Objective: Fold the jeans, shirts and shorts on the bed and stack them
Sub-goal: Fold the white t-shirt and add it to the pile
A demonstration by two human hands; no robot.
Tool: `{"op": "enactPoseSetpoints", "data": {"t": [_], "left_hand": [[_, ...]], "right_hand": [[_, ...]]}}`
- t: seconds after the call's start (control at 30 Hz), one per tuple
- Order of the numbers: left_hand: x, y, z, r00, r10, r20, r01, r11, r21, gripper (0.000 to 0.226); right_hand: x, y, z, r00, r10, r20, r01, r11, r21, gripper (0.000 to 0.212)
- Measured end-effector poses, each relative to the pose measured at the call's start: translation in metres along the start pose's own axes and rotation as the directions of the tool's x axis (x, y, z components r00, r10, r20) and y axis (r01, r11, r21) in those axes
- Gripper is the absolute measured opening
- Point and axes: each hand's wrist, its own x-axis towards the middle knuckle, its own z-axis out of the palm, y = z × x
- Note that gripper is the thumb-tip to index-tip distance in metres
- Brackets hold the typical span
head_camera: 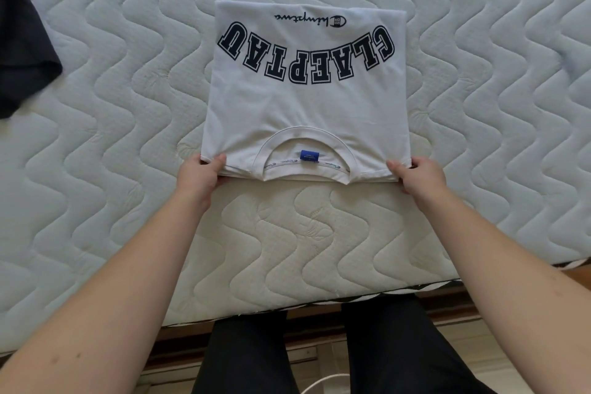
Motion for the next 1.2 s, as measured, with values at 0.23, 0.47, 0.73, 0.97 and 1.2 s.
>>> {"op": "enactPoseSetpoints", "data": {"t": [0.23,0.47,0.73,0.97,1.2], "left_hand": [[0.002,0.001,-0.028,0.993,0.108,0.049,-0.117,0.961,0.249,0.022],[0.025,0.045,-0.072,0.971,0.218,0.102,-0.24,0.896,0.372,0.023],[0.056,0.061,-0.093,0.963,0.241,0.125,-0.271,0.839,0.473,0.031],[0.017,0.022,-0.091,0.979,0.187,-0.08,-0.156,0.942,0.297,0.043],[-0.044,-0.003,-0.069,0.977,-0.005,-0.215,-0.033,0.984,-0.173,0.023]], "right_hand": [[-0.049,0.029,0.028,0.995,0.097,-0.026,-0.097,0.995,0.002,0.038],[-0.13,0.041,0.098,0.963,0.251,0.1,-0.261,0.96,0.098,0.038],[-0.164,0.018,0.151,0.911,0.36,0.2,-0.324,0.926,-0.191,0.048],[-0.154,-0.027,0.087,0.897,0.241,0.371,-0.049,0.887,-0.458,0.043],[-0.134,-0.095,0.091,0.793,-0.208,0.572,0.374,0.908,-0.189,0.009]]}}
